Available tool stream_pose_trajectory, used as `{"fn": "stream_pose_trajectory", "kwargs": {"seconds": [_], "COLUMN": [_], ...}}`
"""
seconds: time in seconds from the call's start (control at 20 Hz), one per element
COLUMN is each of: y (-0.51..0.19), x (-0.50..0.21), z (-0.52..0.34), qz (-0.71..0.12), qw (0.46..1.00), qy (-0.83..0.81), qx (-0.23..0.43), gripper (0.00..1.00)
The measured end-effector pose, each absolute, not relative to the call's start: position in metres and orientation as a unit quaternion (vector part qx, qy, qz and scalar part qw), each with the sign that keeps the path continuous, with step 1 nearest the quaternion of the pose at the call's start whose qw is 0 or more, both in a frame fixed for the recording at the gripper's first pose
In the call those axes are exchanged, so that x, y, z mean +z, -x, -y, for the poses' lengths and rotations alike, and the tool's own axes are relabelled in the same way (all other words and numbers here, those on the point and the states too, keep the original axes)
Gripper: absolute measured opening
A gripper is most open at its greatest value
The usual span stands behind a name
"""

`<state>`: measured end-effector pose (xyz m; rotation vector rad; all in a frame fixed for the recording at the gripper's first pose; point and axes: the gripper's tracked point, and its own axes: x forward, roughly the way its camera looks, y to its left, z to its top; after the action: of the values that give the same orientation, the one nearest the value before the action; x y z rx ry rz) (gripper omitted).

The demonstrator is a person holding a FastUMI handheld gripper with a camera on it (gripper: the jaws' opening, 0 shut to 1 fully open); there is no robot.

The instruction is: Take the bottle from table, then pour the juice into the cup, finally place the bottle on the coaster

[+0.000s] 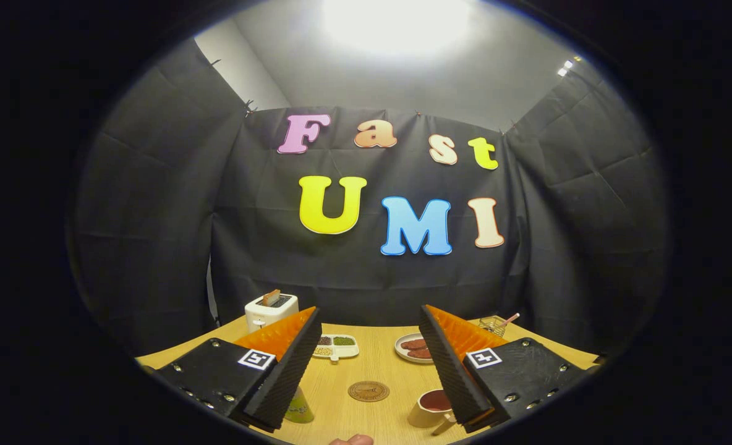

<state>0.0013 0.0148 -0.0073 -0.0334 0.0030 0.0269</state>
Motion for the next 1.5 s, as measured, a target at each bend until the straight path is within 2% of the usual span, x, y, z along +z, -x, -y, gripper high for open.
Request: {"fn": "stream_pose_trajectory", "kwargs": {"seconds": [0.65, 1.5], "y": [-0.010, -0.021], "x": [-0.036, -0.125], "z": [-0.053, -0.116], "qz": [-0.002, -0.069], "qw": [1.000, 0.997], "qy": [0.018, 0.006], "qx": [0.015, 0.032], "gripper": [0.97, 0.97]}}
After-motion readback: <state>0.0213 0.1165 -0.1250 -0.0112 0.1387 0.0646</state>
